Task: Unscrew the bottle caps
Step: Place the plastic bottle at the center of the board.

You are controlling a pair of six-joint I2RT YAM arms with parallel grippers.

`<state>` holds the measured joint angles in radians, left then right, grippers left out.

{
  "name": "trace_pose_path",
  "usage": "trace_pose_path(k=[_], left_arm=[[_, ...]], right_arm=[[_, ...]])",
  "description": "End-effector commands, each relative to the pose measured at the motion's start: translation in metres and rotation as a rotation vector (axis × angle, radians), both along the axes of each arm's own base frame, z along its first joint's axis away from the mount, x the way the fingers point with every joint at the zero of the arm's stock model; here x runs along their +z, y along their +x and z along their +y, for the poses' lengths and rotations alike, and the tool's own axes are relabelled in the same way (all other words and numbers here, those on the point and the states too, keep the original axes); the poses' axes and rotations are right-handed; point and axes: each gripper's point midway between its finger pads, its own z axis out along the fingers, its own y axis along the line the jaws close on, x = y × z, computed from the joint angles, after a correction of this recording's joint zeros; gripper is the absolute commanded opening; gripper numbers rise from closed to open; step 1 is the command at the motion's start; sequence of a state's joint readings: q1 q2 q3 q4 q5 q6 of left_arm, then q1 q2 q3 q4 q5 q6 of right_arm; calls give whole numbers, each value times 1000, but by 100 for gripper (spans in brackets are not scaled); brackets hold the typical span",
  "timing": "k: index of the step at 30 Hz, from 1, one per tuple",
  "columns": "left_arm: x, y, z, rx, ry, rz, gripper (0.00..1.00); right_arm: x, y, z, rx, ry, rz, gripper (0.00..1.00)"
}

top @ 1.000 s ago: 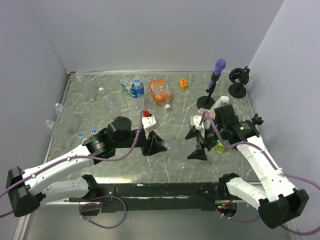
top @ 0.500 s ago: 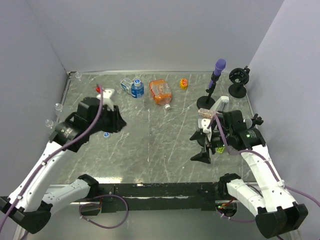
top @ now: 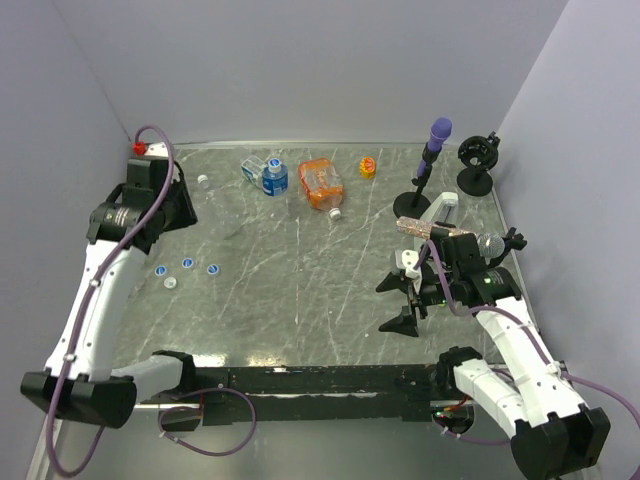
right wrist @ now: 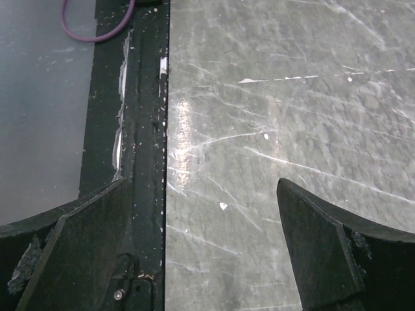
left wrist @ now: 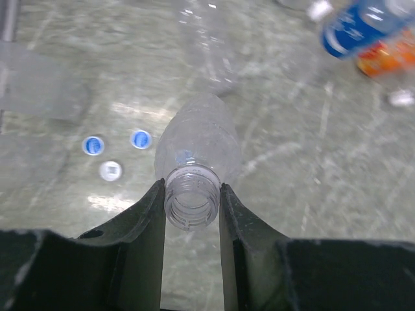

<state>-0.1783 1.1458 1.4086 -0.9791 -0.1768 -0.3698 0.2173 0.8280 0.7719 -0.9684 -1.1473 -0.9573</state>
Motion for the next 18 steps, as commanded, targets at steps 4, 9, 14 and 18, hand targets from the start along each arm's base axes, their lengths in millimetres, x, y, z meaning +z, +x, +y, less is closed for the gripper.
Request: trace_pose_path(k=[4,9,14,18], left_arm=[[-10,42,53,139,58,-8,1],[-24,63,77,186,41,5,1],[-43,70,94,210,54,66,1],[-53,73,96,213,47,92,1]], right_arm=[[10,-1,3,31,44,-59,99],[9,-1,3,27,40,-58,99],[8,0,2,26,35,-56,99],[8,0,3,24,36,-56,99]])
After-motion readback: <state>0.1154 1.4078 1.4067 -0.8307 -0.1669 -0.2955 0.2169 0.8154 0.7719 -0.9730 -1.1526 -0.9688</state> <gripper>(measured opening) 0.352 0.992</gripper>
